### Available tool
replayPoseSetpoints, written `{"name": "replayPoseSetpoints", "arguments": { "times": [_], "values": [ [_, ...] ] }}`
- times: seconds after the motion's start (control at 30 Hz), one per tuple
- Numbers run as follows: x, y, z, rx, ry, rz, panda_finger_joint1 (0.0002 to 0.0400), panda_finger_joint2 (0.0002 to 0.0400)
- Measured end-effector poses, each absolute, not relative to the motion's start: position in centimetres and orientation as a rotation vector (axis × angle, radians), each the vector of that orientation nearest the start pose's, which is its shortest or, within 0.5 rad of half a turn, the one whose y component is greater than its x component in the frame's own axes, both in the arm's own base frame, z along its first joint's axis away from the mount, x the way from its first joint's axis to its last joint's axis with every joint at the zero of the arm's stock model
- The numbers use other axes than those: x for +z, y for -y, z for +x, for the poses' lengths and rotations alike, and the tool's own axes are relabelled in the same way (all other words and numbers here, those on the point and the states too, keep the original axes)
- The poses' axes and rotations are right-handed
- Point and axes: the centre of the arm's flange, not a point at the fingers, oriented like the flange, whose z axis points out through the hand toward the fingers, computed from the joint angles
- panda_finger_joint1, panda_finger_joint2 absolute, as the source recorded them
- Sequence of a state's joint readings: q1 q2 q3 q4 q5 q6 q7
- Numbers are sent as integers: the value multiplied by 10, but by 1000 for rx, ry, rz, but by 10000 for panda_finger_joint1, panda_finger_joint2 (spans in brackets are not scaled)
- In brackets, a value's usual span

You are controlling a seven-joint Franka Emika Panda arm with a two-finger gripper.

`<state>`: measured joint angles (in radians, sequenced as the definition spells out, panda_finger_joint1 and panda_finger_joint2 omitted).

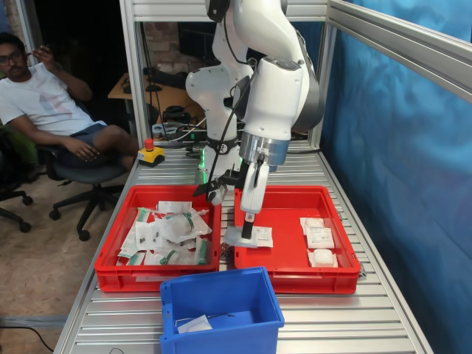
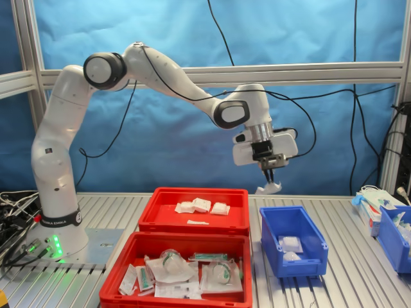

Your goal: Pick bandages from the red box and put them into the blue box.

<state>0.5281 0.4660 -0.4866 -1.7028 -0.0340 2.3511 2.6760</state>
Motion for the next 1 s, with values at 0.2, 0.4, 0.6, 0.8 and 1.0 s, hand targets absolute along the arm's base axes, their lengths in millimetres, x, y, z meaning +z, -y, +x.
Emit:
{"name": "replayPoseSetpoints", "arguments": {
  "times": [0.2, 0.4, 0.6, 0.8, 1.0],
  "values": [
    [366, -66, 692, -419, -2807, -851, 26, 26],
    [364, -63, 699, -405, -2809, -820, 26, 26],
    [368, -62, 703, -397, -2802, -802, 26, 26],
    [377, -61, 706, -397, -2791, -792, 26, 26],
    [381, -61, 707, -398, -2793, -789, 26, 26]
  ]
}}
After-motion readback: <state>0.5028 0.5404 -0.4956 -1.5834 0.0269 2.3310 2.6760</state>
